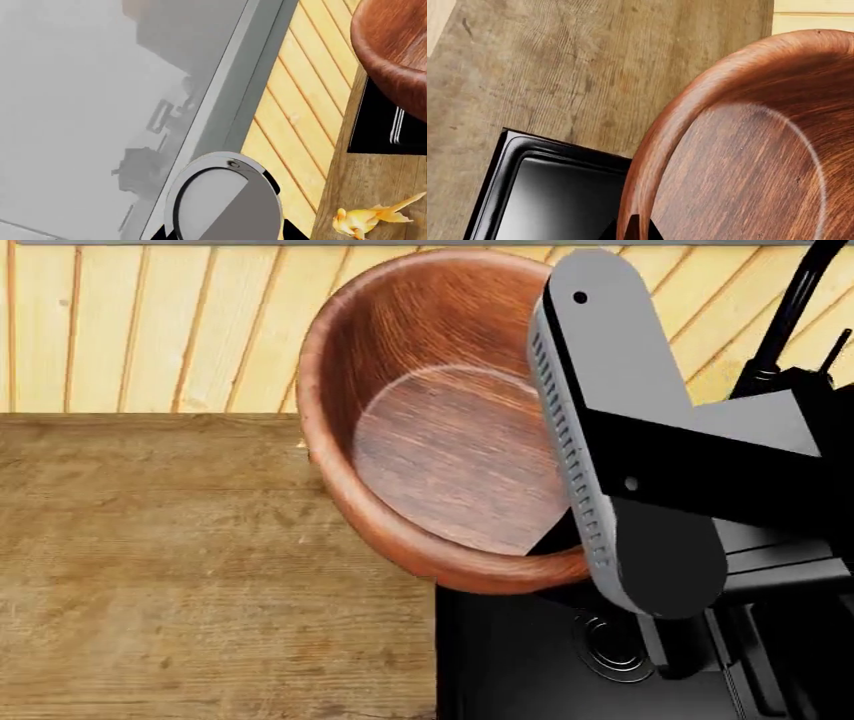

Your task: Pick the cup and bowl from the sink and place them on the counter for drying.

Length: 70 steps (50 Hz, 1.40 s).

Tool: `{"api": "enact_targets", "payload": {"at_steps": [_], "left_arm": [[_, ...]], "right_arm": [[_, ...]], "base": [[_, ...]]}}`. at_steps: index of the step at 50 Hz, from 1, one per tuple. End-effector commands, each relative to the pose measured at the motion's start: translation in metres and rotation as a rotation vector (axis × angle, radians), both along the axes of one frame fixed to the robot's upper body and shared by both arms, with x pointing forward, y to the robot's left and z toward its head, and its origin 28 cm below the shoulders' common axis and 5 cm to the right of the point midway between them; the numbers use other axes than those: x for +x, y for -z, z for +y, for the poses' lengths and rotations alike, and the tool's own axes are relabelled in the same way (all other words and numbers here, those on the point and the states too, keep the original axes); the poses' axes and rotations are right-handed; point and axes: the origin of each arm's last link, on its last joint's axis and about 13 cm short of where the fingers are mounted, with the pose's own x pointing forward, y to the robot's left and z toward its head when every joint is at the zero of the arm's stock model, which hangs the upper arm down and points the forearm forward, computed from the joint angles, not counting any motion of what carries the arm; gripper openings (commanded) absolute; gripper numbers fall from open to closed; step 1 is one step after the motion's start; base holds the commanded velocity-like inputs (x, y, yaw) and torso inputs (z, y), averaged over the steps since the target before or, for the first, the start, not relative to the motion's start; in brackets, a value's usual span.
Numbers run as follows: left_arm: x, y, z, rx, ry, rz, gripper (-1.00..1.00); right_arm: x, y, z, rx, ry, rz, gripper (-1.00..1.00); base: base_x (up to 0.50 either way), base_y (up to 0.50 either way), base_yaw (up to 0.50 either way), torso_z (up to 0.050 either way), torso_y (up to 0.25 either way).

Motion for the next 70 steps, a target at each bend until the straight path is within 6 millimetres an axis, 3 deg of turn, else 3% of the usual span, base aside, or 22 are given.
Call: {"api": "enact_targets", "payload": {"at_steps": [1,47,63,70], "left_arm": [[-0.001,-0.005,0.011,0.026,-0.078,-0.027,-1.0],[0.016,0.014,0.002,-0.003,-0.014,0.002,-1.0],[0.014,0.022,-0.013,0.009,0.08,0.007,-1.0],[0.014,0.013,-0.014,0.015,0.083,-0.01,-1.0]], "right_arm": [[0.0,0.0,0.0,0.01,-0.01,-0.021,-1.0],[0.004,0.004,-0.003,0.011,0.007,-0.003,-1.0],[0.013,0.022,-0.007,0.016,0.036,0.057,-1.0],[0.016,0.029,-0.007,0.029,0.036,0.08,-1.0]], "base": [[0.0,0.5,0.0,0.0,0.0],[0.0,0.5,0.0,0.0,0.001],[0.0,0.0,0.0,0.0,0.001],[0.0,0.0,0.0,0.0,0.0]]}}
